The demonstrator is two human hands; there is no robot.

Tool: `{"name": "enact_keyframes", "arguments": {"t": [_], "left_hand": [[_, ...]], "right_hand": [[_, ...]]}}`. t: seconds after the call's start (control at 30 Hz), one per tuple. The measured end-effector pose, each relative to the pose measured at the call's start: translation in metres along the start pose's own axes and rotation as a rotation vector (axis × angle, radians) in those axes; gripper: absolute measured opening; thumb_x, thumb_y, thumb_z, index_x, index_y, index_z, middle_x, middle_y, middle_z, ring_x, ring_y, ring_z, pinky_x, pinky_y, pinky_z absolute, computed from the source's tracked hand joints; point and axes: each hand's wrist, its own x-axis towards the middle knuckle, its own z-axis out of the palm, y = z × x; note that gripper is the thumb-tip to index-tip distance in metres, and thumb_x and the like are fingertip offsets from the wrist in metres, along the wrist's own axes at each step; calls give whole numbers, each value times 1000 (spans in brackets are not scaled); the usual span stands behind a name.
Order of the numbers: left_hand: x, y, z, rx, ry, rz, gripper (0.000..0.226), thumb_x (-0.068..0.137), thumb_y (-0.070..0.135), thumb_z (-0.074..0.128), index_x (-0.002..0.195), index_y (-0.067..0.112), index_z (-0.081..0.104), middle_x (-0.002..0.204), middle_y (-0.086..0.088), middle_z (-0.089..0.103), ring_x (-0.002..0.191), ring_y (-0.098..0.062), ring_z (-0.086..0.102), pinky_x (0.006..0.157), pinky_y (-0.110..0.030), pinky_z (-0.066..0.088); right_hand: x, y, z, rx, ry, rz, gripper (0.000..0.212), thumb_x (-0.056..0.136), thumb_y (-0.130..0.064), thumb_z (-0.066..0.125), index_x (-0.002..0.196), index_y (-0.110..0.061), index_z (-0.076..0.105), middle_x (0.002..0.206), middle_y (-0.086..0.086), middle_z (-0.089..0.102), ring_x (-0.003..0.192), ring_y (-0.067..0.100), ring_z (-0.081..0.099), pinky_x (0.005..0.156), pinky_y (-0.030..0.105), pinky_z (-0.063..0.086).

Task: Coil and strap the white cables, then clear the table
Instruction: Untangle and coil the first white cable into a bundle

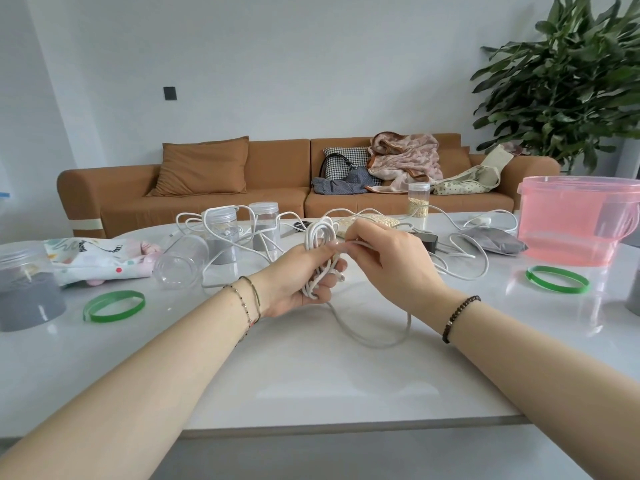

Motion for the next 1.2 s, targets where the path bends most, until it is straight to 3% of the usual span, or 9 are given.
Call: {"name": "enact_keyframes", "arguments": {"t": [0.17,0.37,0.43,0.5,0.63,0.77,0.93,1.07,1.2], "left_hand": [[2,-3,-1,65,-52,-68,27,105,26,45,79,19,41,62,3,35,49,-7,25,38,-14,22],[-3,0,2,3,-192,-134,55,83,74,39,81,19,43,67,4,25,54,-7,19,40,-13,23],[-5,0,2,29,-244,-131,45,83,64,57,81,21,45,67,5,26,54,-5,21,42,-12,25],[-4,-3,0,84,-264,-123,34,85,29,77,81,22,44,66,6,30,55,-5,26,46,-13,24],[-4,-5,0,-52,-299,-167,22,90,-3,59,85,16,49,72,1,46,60,-10,45,55,-20,42],[-5,0,1,-58,-269,-133,9,96,5,55,98,14,54,82,-1,55,74,-16,60,65,-33,56],[-1,-2,0,-3,-167,-154,5,101,13,51,103,17,48,77,0,55,63,-10,52,39,-13,33],[-2,-2,0,64,-190,-142,12,102,14,52,91,20,50,70,3,44,57,-5,31,35,-9,20],[-4,-4,2,218,-200,-124,16,101,18,54,85,19,51,62,4,33,55,-7,22,37,-12,13]], "right_hand": [[0,2,0,10,-17,32,22,94,-40,64,86,-22,54,63,-20,44,65,11,39,55,34,41],[0,5,2,43,-47,118,18,92,-40,64,85,-25,57,62,-18,51,65,12,43,58,35,42],[1,6,2,51,-56,145,14,91,-36,66,84,-26,58,63,-20,53,65,10,45,57,34,40],[1,8,3,61,-65,178,15,90,-37,68,82,-27,59,64,-20,54,63,3,49,57,33,40],[3,7,2,29,-52,231,22,89,-44,68,79,-26,59,64,-15,54,62,3,48,57,32,37],[3,3,-1,-9,8,239,27,92,-47,62,79,-26,52,61,-15,49,62,4,48,55,30,35],[4,3,1,-6,-1,235,23,94,-43,61,83,-24,58,66,-13,52,65,13,47,58,33,38],[3,2,2,74,-5,123,13,97,-29,56,89,-20,61,67,-20,49,68,9,45,62,37,46],[3,1,2,82,4,57,10,93,-31,58,88,-23,62,71,-16,58,66,11,54,61,40,50]]}}
